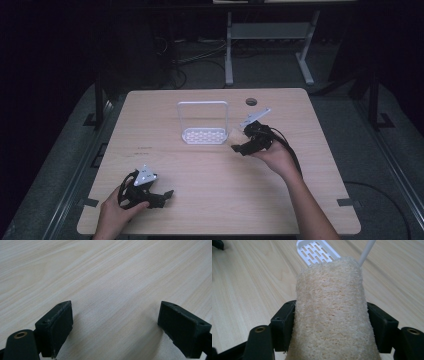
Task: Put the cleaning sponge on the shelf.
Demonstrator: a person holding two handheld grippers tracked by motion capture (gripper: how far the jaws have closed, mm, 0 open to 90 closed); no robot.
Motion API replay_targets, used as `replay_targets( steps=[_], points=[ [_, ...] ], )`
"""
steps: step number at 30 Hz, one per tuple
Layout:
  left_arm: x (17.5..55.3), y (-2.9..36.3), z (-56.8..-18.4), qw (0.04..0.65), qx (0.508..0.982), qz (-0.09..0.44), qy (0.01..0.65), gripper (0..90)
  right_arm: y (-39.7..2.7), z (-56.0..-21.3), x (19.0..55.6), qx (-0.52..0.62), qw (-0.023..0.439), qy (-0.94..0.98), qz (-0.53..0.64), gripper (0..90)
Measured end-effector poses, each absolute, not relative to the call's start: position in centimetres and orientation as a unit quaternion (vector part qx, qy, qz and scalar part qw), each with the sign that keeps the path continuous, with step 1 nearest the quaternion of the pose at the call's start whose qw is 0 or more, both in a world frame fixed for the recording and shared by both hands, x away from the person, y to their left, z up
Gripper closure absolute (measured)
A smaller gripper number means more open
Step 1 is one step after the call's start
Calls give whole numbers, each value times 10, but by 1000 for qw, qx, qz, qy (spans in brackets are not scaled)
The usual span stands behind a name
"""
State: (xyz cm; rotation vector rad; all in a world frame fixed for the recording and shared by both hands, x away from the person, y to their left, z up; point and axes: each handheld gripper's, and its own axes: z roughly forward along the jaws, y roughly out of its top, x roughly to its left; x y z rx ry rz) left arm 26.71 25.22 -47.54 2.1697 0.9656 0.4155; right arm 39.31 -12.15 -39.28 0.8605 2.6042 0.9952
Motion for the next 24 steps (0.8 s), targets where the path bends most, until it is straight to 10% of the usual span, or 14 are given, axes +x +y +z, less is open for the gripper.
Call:
replay_targets(
  steps=[24],
  points=[
    [267, 252, -475, 357, 840, 161, 374, 121, -90, -394, 405, 277, 105, 891, 345, 316]
  ],
)
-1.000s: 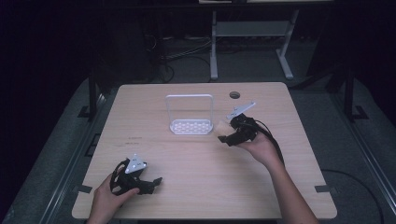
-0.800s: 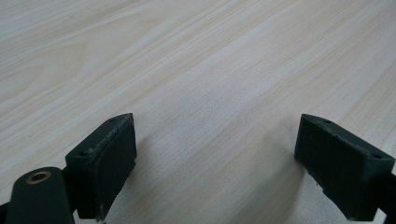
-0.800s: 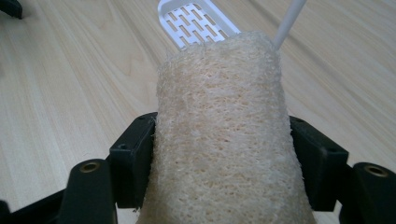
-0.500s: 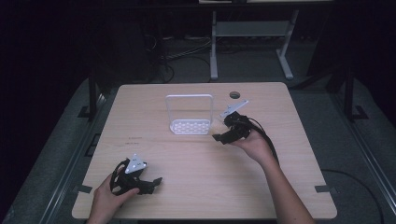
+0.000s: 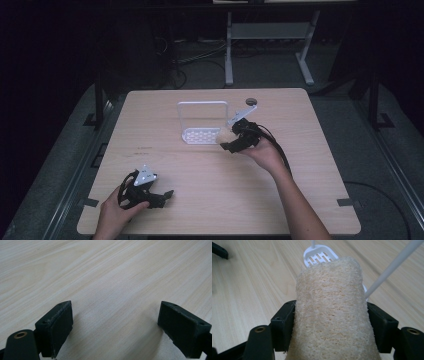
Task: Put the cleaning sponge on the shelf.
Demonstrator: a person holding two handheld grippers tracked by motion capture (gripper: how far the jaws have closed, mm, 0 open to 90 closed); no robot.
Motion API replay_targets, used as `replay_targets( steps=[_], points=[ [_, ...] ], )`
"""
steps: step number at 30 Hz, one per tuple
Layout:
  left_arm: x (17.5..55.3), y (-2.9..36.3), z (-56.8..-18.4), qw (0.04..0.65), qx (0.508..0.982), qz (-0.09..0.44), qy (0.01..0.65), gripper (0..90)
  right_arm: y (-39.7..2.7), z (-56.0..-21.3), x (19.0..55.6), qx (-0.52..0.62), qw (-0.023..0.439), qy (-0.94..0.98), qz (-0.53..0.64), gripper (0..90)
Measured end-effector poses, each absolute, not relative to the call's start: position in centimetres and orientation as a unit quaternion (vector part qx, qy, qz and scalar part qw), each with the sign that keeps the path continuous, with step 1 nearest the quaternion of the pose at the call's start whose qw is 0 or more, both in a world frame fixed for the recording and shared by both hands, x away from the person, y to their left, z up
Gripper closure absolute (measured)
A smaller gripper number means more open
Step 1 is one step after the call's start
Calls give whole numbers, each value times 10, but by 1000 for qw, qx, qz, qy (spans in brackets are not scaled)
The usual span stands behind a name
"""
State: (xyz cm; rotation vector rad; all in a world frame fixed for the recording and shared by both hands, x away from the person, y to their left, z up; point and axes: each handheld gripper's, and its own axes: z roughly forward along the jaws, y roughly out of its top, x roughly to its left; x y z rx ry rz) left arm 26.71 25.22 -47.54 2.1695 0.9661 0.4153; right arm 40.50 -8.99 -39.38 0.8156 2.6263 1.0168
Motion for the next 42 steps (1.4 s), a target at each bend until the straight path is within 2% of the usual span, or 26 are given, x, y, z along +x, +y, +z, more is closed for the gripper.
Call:
replay_targets(
  steps=[25, 42],
  points=[
    [267, 252, -475, 357, 841, 161, 373, 121, -63, -400, 417, 265, 99, 894, 348, 317],
    [267, 252, -475, 356, 841, 162, 373, 121, -30, -403, 432, 252, 102, 896, 351, 317]
  ],
)
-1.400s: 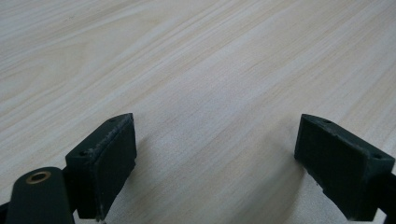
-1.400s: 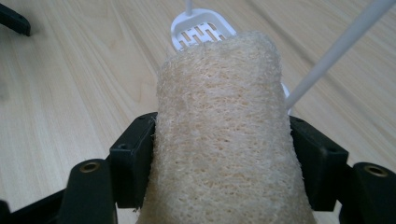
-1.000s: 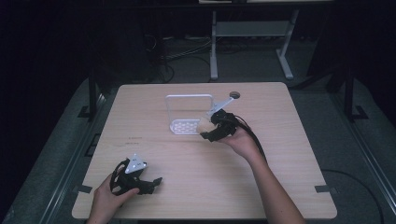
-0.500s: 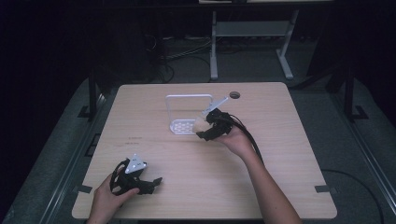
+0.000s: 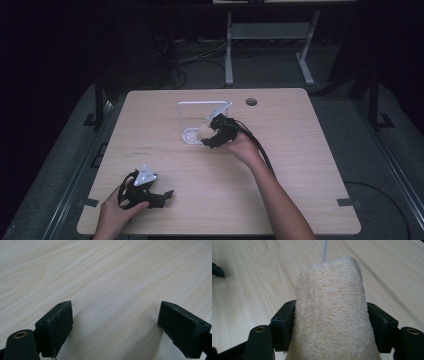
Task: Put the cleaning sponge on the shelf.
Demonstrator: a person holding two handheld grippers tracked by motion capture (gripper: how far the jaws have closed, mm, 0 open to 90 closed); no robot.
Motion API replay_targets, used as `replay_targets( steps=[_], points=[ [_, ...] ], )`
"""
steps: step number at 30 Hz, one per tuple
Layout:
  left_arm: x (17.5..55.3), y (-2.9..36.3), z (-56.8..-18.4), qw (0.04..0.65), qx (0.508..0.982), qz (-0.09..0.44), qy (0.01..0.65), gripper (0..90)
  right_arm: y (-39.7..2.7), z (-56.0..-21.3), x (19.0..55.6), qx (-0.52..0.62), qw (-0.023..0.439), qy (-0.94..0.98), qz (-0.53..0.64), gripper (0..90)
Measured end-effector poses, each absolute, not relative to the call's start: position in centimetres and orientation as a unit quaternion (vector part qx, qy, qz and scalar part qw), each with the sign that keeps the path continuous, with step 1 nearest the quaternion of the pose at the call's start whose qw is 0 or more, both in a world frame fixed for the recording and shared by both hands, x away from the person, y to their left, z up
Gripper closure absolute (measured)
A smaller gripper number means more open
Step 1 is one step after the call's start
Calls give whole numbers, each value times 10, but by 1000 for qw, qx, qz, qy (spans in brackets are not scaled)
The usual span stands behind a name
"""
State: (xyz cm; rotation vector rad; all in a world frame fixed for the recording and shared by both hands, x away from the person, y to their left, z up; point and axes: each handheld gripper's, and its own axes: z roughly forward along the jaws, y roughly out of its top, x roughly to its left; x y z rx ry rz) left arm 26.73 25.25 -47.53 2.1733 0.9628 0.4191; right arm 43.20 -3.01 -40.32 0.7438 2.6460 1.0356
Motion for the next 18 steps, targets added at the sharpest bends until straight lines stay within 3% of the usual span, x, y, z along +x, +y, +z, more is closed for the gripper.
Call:
replay_targets(
  steps=[18],
  points=[
    [267, 252, -475, 356, 841, 161, 374, 121, 1, -419, 450, 250, 118, 897, 345, 318]
  ],
)
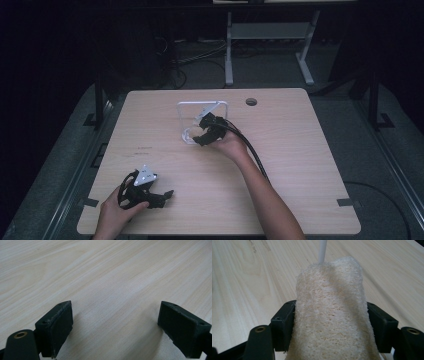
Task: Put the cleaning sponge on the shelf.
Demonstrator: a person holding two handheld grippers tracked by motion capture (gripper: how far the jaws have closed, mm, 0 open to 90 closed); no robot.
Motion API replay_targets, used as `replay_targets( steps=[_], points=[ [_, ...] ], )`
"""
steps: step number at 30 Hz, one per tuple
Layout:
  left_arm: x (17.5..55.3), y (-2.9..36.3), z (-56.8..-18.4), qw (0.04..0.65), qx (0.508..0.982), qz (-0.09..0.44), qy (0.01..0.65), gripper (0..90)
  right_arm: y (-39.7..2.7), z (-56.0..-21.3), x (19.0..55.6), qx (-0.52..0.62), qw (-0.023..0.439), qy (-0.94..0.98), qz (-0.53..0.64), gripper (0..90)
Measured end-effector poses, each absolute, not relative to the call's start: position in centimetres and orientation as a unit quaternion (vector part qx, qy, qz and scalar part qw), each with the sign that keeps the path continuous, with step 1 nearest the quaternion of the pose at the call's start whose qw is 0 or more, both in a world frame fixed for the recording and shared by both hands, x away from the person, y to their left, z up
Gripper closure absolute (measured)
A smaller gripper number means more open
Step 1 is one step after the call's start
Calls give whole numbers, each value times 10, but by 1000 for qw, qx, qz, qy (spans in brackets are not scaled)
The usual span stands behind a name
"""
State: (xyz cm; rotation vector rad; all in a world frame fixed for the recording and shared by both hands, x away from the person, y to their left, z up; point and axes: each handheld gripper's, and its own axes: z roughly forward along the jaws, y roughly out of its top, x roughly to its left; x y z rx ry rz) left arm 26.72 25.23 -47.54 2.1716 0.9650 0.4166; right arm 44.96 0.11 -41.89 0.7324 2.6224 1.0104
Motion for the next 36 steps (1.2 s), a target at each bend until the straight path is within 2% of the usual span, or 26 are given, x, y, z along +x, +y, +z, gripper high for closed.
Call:
replay_targets(
  steps=[29, 36],
  points=[
    [267, 252, -475, 357, 841, 161, 374, 121, 23, -445, 467, 263, 111, 905, 315, 310],
    [267, 252, -475, 357, 841, 161, 374, 121, 25, -443, 467, 265, 118, 904, 315, 257]
  ],
)
